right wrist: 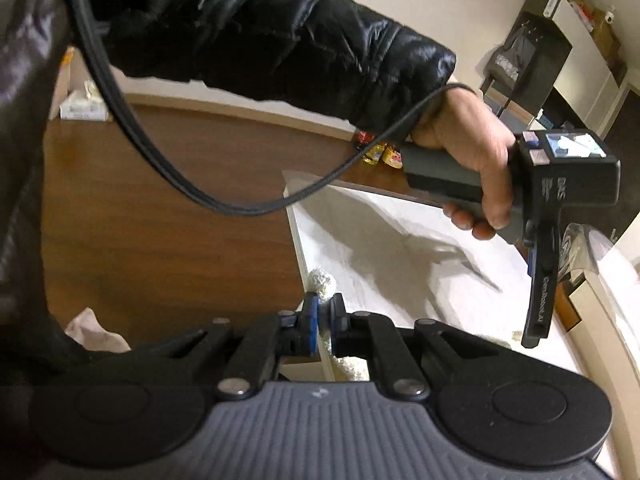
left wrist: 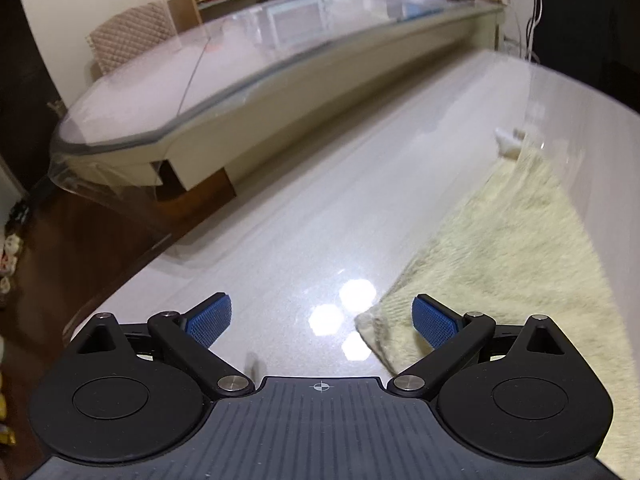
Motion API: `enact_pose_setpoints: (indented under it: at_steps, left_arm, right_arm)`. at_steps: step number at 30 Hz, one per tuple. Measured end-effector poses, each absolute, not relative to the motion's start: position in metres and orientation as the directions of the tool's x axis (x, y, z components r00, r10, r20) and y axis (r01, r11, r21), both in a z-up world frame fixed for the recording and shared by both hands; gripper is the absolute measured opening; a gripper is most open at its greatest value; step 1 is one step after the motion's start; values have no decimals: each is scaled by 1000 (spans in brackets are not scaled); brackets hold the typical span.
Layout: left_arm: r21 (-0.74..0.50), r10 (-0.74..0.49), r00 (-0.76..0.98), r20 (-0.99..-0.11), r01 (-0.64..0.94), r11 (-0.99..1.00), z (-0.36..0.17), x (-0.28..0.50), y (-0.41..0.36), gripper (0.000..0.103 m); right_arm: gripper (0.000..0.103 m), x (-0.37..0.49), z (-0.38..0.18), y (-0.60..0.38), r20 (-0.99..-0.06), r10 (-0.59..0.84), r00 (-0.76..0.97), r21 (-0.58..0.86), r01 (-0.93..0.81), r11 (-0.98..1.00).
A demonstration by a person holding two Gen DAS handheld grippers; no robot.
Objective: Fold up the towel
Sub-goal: 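Lift the folded towel edge with the right tool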
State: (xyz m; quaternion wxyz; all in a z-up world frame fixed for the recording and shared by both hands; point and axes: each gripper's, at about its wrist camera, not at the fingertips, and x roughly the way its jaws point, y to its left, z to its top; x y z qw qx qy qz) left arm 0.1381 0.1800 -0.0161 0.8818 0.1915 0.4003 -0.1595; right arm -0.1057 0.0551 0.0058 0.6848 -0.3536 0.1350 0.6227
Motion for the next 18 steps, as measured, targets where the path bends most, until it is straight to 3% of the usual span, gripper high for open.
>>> enact_pose_setpoints:
  at_steps: [9,18]
  left_arm:
    - [197,-115,612,-782,418,887,-23,141,190,101]
    - [183,-91,585,-806,392,902,-20,122,199,101]
  right_arm:
    - [7,-92,18,38,-580,801,148,-240,-971,5]
    - [7,-74,56,-23,-453,889,66,-50,-998,48]
